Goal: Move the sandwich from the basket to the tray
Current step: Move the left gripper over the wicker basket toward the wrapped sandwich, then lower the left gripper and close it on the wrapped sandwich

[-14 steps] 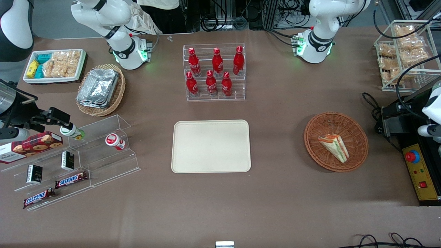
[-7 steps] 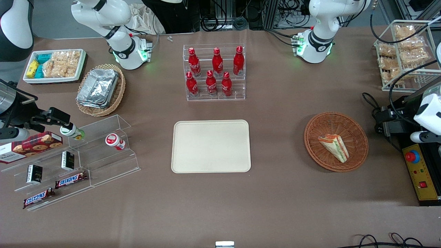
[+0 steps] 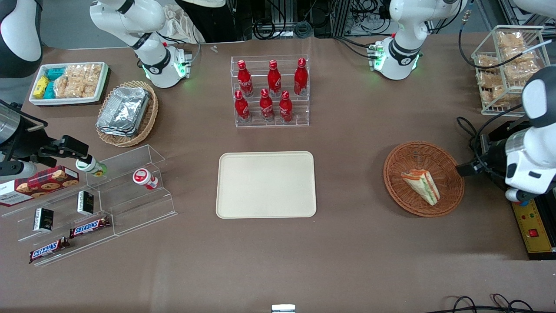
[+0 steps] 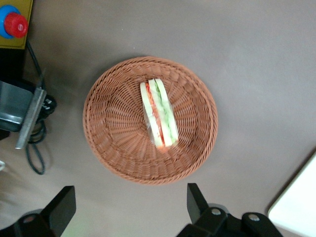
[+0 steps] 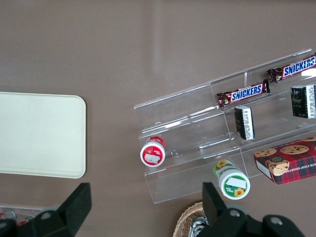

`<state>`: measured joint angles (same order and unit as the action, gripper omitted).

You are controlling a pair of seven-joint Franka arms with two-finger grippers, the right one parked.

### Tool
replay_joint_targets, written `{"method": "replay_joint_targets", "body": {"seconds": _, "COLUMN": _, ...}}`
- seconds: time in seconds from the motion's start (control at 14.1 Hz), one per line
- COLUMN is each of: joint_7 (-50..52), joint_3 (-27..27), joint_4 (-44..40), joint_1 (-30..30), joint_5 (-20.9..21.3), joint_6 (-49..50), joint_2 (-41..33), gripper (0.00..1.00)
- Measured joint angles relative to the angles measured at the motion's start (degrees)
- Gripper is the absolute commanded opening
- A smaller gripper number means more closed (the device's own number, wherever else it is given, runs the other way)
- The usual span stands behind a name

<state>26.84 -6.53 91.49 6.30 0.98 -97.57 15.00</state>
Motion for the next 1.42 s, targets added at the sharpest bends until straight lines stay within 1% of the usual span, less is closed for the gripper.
{"method": "replay_joint_targets", "body": {"seconds": 0.21, "joint_7": 6.17, "joint_3": 0.00, "joint_4": 6.25, "joint_1": 0.00, "joint_5": 0.20, "joint_6": -6.67, "joint_2": 0.29, "gripper": 1.00}}
{"method": "replay_joint_targets", "body": {"seconds": 0.43, "joint_7": 12.55, "joint_3": 0.02, "joint_4": 13.01, "joint_1": 0.02, "joint_5": 1.15, "joint_6": -15.79, "joint_2": 0.66, "gripper": 1.00}}
{"method": "replay_joint_targets", "body": {"seconds": 0.57, "joint_7": 16.34, "joint_3": -0.21, "joint_4": 15.16, "joint_1": 0.00, "joint_5": 1.20, "joint_6": -19.14, "joint_2": 1.84, "gripper": 1.00}}
{"method": "replay_joint_targets", "body": {"seconds": 0.92, "joint_7": 17.78, "joint_3": -1.30, "joint_4": 15.48, "joint_1": -0.03, "joint_5": 1.40, "joint_6": -21.44, "joint_2": 5.13, "gripper": 1.00}}
{"method": "replay_joint_targets", "body": {"seconds": 0.99, "joint_7": 17.79, "joint_3": -1.50, "joint_4": 15.56, "joint_1": -0.03, "joint_5": 2.44, "joint_6": -21.52, "joint_2": 5.57, "gripper": 1.00}}
{"method": "replay_joint_targets", "body": {"seconds": 1.13, "joint_7": 18.08, "joint_3": -2.19, "joint_4": 16.51, "joint_1": -0.04, "joint_5": 5.80, "joint_6": -21.61, "joint_2": 6.38, "gripper": 1.00}}
{"method": "replay_joint_targets", "body": {"seconds": 1.28, "joint_7": 18.33, "joint_3": -2.64, "joint_4": 17.70, "joint_1": -0.04, "joint_5": 6.85, "joint_6": -22.18, "joint_2": 6.79, "gripper": 1.00}}
{"method": "replay_joint_targets", "body": {"seconds": 1.42, "joint_7": 18.35, "joint_3": -2.65, "joint_4": 18.03, "joint_1": -0.02, "joint_5": 6.88, "joint_6": -22.25, "joint_2": 6.93, "gripper": 1.00}}
